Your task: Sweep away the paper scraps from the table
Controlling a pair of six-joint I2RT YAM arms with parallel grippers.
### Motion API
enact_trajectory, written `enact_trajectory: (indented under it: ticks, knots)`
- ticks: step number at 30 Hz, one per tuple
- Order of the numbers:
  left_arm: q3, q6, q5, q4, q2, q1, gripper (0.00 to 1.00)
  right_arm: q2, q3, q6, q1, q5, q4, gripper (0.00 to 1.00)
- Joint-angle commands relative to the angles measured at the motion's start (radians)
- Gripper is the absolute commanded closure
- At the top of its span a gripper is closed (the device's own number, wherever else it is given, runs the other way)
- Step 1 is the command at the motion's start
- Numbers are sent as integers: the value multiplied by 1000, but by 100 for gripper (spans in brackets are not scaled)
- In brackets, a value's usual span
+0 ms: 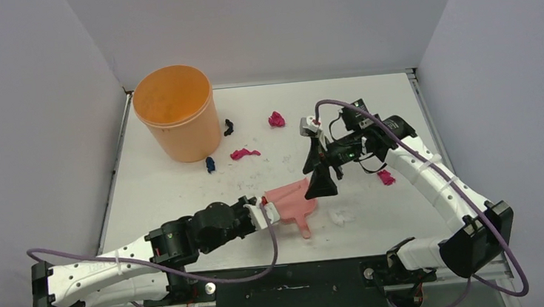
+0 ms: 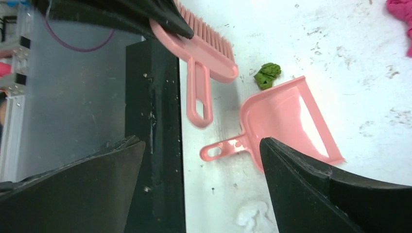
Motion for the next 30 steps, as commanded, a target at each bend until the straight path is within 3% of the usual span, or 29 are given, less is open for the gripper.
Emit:
enact_trajectory:
  ticks: [1, 6, 11, 15, 27, 30]
  knots:
    - [-62, -217, 335, 97, -80, 105, 100, -73, 35, -214, -17, -12, -130, 5]
    - [-132, -336, 502, 191, -126, 169, 100, -70, 52, -363, -21, -28, -175, 5]
    - [-155, -537, 693, 374, -104, 309, 100, -151, -63, -234, -9, -102, 88, 6]
    - [-196, -655, 878, 548, -59, 434, 100, -144, -115, -147, 18, -98, 158, 7]
    - [-186, -692, 956, 611, 43, 460, 100, -104, -136, 12, 43, -56, 256, 18]
    - [-184, -692, 956, 611, 52, 460, 100, -83, -137, 10, 54, -75, 259, 31]
